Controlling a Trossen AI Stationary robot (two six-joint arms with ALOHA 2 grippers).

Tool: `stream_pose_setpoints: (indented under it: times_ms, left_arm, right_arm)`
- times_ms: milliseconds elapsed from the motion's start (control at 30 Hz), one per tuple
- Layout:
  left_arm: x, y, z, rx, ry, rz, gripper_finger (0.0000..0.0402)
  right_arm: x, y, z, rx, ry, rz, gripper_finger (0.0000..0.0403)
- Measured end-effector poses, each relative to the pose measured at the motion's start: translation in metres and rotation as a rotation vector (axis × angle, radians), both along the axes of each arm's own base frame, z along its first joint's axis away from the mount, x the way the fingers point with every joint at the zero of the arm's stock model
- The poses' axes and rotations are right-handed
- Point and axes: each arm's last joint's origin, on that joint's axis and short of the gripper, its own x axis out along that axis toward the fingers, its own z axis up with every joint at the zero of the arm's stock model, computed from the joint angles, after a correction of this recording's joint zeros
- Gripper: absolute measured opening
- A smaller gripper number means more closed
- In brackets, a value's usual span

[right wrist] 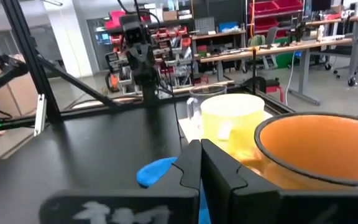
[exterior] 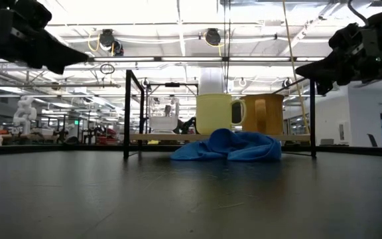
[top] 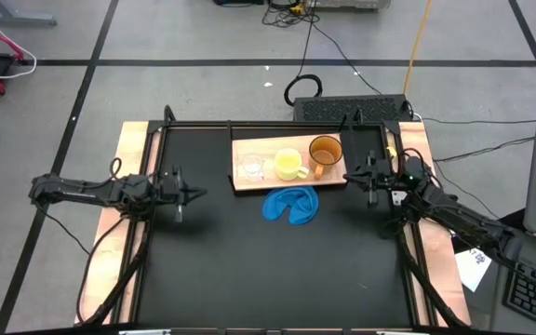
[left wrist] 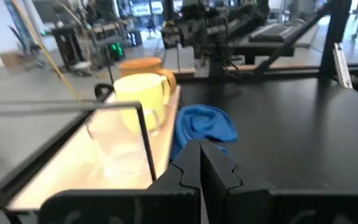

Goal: Stack small to large cups/mugs on shelf
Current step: Return to Home Position

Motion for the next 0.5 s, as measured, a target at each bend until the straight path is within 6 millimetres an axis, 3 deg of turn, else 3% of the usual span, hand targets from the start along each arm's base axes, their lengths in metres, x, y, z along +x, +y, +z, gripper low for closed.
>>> stream_pose_setpoints:
  times_ms: [133, 500]
  left_arm:
    - [-0.001, 0.001, 0.007, 0.036, -0.071, 0.013, 0.0000]
    - [-0.005, 0.011, 0.005, 0.060, -0.046, 0.048, 0.0000]
  right_arm:
    - [-0.001, 0.001, 0.002, -0.012, -0.018, 0.001, 0.0000]
    - [-0.002, 0.002, 0.003, -0.038, -0.027, 0.024, 0.0000]
